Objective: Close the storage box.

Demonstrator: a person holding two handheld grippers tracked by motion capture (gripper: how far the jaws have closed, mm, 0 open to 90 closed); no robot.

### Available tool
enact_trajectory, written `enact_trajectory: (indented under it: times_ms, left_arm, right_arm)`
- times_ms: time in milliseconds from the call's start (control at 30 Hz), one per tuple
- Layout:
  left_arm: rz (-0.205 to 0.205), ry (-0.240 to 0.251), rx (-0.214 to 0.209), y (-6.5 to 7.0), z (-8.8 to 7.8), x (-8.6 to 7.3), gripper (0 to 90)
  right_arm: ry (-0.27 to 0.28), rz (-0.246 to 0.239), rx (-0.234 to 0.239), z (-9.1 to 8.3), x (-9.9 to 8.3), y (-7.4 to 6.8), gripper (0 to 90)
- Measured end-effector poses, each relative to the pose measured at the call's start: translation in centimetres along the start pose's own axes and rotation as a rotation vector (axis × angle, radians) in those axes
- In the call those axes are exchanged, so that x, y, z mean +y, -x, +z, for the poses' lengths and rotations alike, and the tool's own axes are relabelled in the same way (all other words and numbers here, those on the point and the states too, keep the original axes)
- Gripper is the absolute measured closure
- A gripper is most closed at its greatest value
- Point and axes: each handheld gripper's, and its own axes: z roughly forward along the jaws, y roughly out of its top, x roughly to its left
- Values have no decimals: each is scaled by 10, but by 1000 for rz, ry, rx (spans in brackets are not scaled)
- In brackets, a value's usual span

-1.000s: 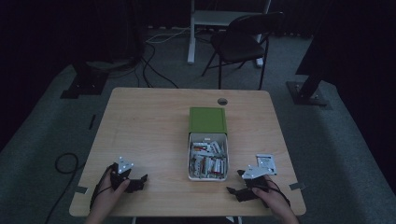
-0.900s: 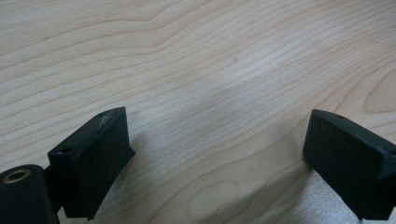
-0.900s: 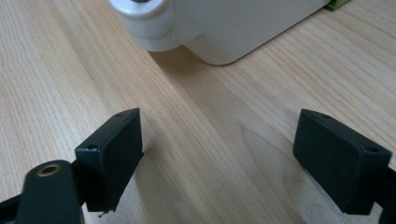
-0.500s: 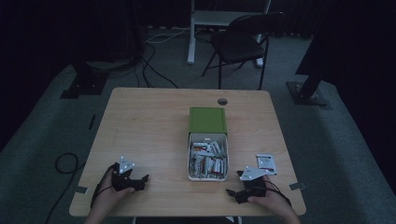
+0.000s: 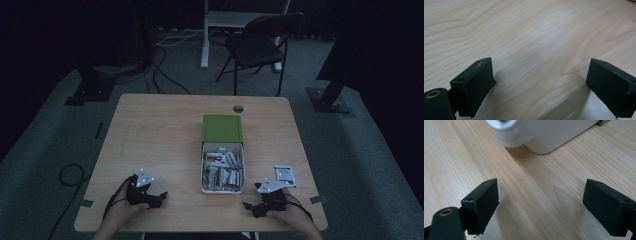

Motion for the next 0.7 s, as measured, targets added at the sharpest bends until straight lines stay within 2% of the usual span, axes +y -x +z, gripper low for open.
enact_trajectory:
  times_ms: [33, 67, 267, 400, 433, 567, 700]
  left_arm:
    - [0, 0, 0, 0, 0, 0, 83]
    - [25, 5, -15, 6, 0, 4, 83]
    - [82, 31, -65, 22, 0, 14, 83]
    - [63, 61, -130, 28, 0, 19, 83]
    - [69, 65, -141, 30, -1, 20, 83]
    - [92, 81, -157, 35, -1, 23, 83]
    - [145, 121, -167, 41, -3, 28, 83]
  right_arm:
    - [4, 10, 3, -2, 1, 0, 130]
    - [8, 15, 5, -3, 1, -1, 130]
    - [43, 52, 14, -12, 5, -1, 124]
    - [77, 68, 13, -16, 9, -2, 124]
    - [83, 75, 15, -17, 9, -2, 124]
    - [115, 77, 13, -22, 14, -3, 124]
    - [148, 82, 15, -27, 19, -3, 124]
